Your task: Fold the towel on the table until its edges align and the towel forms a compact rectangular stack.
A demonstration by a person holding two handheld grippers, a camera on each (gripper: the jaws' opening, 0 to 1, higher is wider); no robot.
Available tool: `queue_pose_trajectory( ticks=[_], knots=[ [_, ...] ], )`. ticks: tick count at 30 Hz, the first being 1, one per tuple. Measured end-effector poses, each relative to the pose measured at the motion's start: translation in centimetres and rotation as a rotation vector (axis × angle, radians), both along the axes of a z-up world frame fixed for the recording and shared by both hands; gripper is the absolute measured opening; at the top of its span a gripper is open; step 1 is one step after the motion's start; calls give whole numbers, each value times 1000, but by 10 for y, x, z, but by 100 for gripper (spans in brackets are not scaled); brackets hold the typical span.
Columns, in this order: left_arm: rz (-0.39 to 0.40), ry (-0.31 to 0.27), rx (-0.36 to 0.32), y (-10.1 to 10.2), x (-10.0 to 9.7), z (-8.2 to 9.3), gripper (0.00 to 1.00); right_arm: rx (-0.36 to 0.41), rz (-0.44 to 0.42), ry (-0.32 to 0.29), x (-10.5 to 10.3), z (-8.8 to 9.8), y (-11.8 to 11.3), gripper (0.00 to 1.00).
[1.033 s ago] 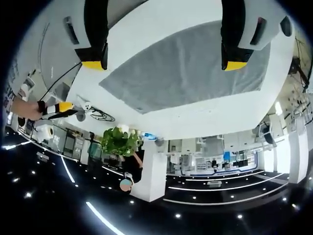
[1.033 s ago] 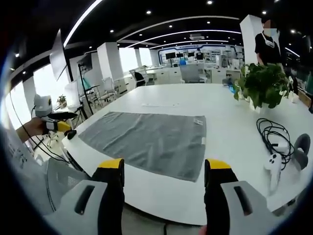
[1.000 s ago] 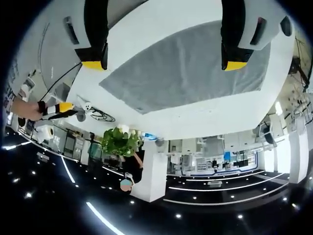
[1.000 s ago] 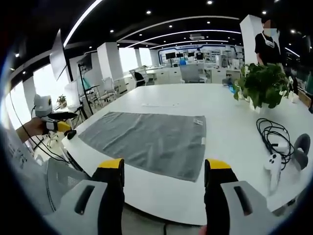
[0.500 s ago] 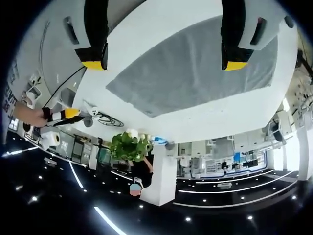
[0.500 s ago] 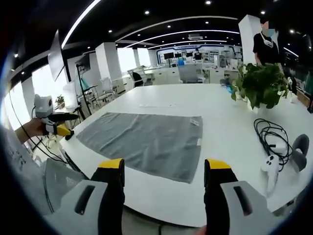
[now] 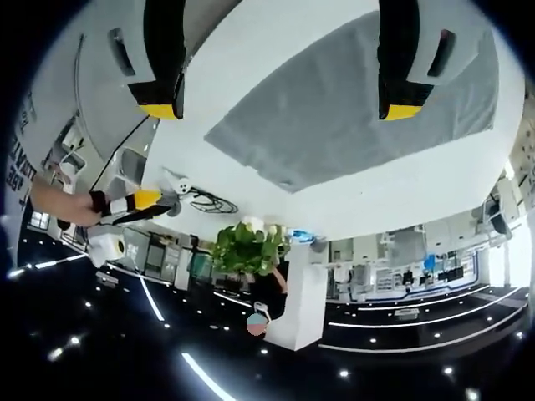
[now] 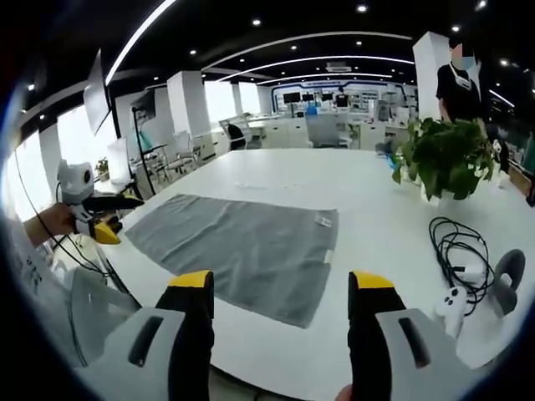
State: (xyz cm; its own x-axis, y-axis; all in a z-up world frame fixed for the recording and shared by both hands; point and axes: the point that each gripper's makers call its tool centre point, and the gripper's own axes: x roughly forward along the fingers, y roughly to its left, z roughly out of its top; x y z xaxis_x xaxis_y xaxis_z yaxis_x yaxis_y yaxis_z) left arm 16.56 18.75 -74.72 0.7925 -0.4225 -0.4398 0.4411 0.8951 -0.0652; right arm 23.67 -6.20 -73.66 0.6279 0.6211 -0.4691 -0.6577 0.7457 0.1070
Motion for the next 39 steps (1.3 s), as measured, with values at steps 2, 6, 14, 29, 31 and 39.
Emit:
queue_pose_trajectory(
  ticks=[2, 6, 14, 29, 31, 39],
  knots=[
    [-31, 2, 25, -10, 2, -2, 99, -4, 8, 0, 2, -1, -1, 64],
    [-65, -2, 49, -25, 6, -2, 99, -8, 30, 3, 8, -3, -2, 64],
    [-134, 0, 74, -55, 12, -3, 96, -9, 65, -5, 27, -2, -2, 64],
    [-242, 17, 58, -113, 31, -11, 91, -15, 108, -23, 62, 2, 0, 63],
    [-261, 18, 63, -117, 35, -12, 90, -13, 110, -25, 69, 2, 0, 63],
    [-326, 38, 82, -133, 47, -23, 84, -4, 118, -36, 90, 6, 6, 61]
  ],
)
